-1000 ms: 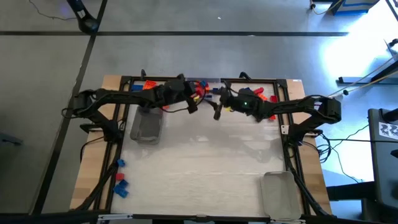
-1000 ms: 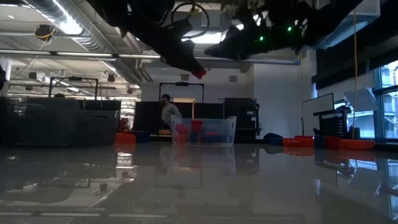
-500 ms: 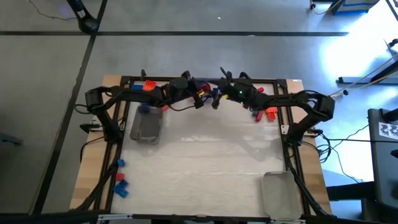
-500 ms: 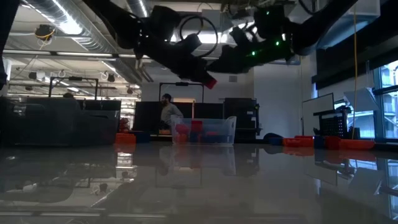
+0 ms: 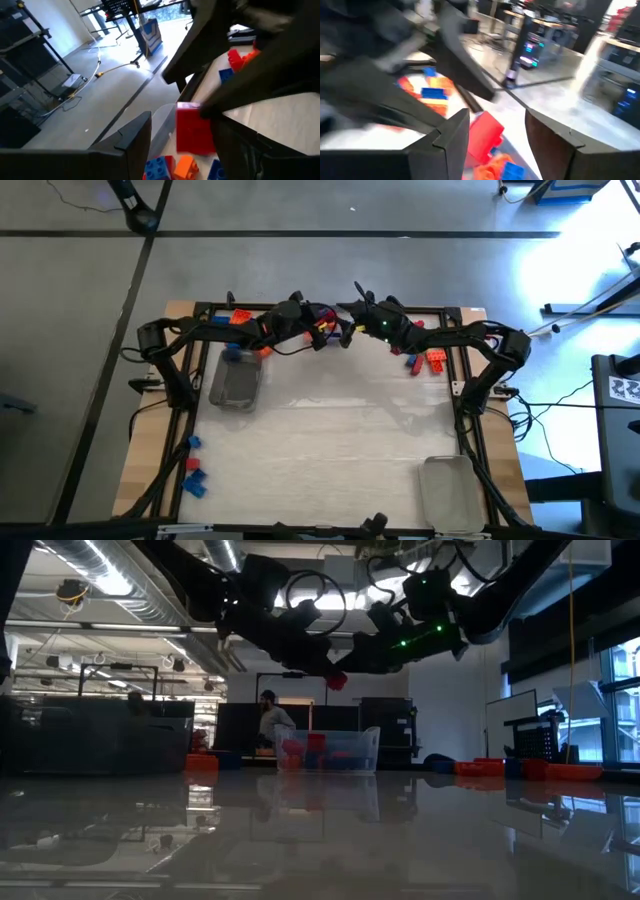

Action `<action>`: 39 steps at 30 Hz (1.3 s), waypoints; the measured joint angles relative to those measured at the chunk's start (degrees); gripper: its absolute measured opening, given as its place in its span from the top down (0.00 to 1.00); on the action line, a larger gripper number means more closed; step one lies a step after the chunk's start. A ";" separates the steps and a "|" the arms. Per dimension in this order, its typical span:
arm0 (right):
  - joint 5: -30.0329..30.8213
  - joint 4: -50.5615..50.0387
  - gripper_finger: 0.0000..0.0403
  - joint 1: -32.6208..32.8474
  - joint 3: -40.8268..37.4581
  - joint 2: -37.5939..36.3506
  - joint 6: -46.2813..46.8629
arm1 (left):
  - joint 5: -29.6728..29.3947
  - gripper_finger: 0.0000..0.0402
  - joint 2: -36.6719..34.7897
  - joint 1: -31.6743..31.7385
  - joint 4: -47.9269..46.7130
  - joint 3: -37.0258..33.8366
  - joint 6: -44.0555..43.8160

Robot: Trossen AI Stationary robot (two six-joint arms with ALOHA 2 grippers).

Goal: Sort blocks by size
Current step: Put the red 4 stud game piece into the transparent bin, then put the blue 4 stud game piece into the transparent bin

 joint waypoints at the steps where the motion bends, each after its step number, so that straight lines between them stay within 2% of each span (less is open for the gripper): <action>1: 1.15 -0.31 0.52 -0.22 0.00 0.00 -0.10 | 0.10 0.53 -0.02 -0.03 0.20 0.02 -0.17; 9: 3.62 -3.24 0.52 -1.47 -0.11 0.13 -1.36 | 0.39 0.53 -0.26 -0.16 -0.92 0.11 0.00; 14: 2.04 -8.06 0.52 0.39 -0.11 -3.01 -1.36 | 0.08 0.53 -4.59 -2.51 -9.40 0.09 -1.52; 17: 1.68 -13.72 0.52 3.69 -0.07 -6.82 -1.36 | 0.23 0.53 -9.93 -6.06 -18.94 0.11 -2.95; 22: 0.48 -26.73 0.52 10.90 -0.07 -11.81 -1.31 | 0.23 0.53 -19.98 -14.60 -42.22 0.11 -6.13; 25: -0.30 -32.76 0.52 16.08 -0.07 -12.55 -0.58 | 0.34 0.53 -25.10 -19.71 -55.91 0.12 -8.70; 28: -1.47 -37.32 0.52 20.99 -0.11 -12.30 2.00 | 0.40 0.53 -28.97 -24.21 -64.10 0.11 -14.21; 30: -1.90 -39.14 0.52 24.03 -0.09 -12.24 3.51 | 0.26 0.53 -30.62 -26.30 -65.47 0.11 -16.12; 34: -1.41 -39.99 0.52 29.06 -0.11 -12.22 4.91 | -0.36 0.52 -31.83 -28.45 -60.08 0.11 -18.58; 39: 0.36 -39.16 0.52 32.56 -0.11 -12.22 4.91 | -0.34 0.43 -31.33 -31.10 -57.83 0.11 -19.42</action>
